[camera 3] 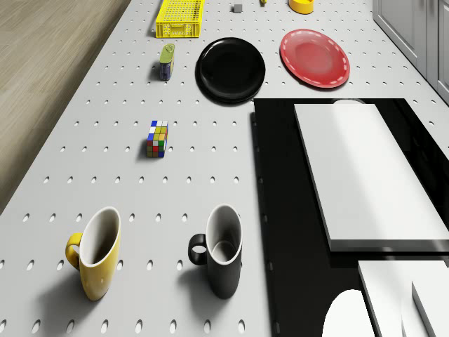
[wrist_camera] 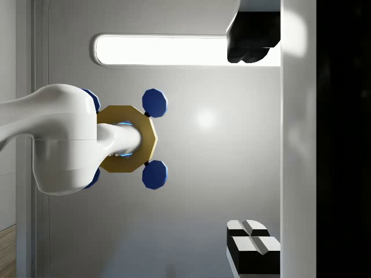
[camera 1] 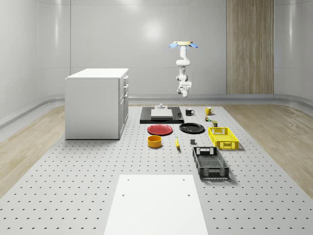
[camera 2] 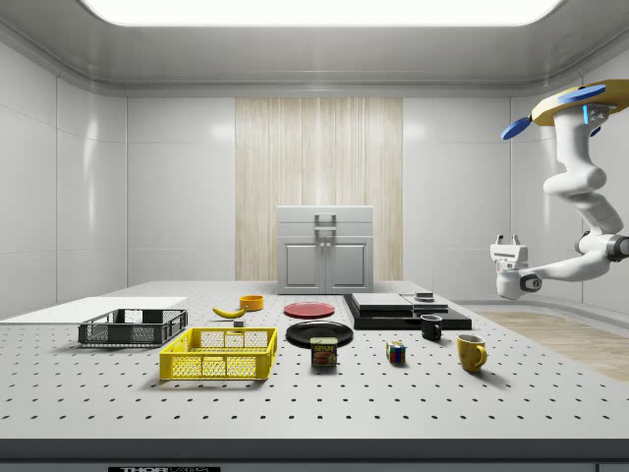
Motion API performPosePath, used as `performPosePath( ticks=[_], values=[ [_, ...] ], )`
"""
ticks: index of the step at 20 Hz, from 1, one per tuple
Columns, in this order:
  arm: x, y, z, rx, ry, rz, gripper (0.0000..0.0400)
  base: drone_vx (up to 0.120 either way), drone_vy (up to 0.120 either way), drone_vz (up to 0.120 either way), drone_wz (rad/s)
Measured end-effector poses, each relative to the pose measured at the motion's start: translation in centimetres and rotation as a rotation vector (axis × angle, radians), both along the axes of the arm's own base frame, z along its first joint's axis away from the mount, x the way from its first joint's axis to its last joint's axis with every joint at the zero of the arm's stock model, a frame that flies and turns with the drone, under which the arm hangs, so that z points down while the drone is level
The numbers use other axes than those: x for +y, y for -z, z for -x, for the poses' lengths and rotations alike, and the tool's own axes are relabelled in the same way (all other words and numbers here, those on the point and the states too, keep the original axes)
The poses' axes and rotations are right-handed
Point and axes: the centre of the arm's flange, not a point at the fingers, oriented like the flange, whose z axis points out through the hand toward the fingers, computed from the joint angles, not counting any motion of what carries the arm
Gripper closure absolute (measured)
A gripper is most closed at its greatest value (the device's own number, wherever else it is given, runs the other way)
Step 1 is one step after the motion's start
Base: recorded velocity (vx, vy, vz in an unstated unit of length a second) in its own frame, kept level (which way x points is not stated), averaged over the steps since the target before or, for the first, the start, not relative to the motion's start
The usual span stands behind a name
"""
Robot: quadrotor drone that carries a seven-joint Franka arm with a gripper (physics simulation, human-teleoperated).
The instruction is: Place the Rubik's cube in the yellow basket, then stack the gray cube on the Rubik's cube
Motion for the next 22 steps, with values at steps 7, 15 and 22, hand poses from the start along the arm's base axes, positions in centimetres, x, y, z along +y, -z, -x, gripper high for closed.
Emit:
performPosePath(
  ticks=[7, 15, 22],
  values=[
    [0.01, -0.10, 0.04, -0.005, 0.000, 0.000, 0.0000, 0.000, 0.000, 0.000, 0.000],
    [0.02, -0.12, 0.10, -0.011, 0.000, 0.002, 0.0000, 0.000, 0.000, 0.000, 0.000],
    [0.08, -0.12, 0.15, -0.017, 0.000, 0.008, 0.0000, 0.000, 0.000, 0.000, 0.000]
  ],
)
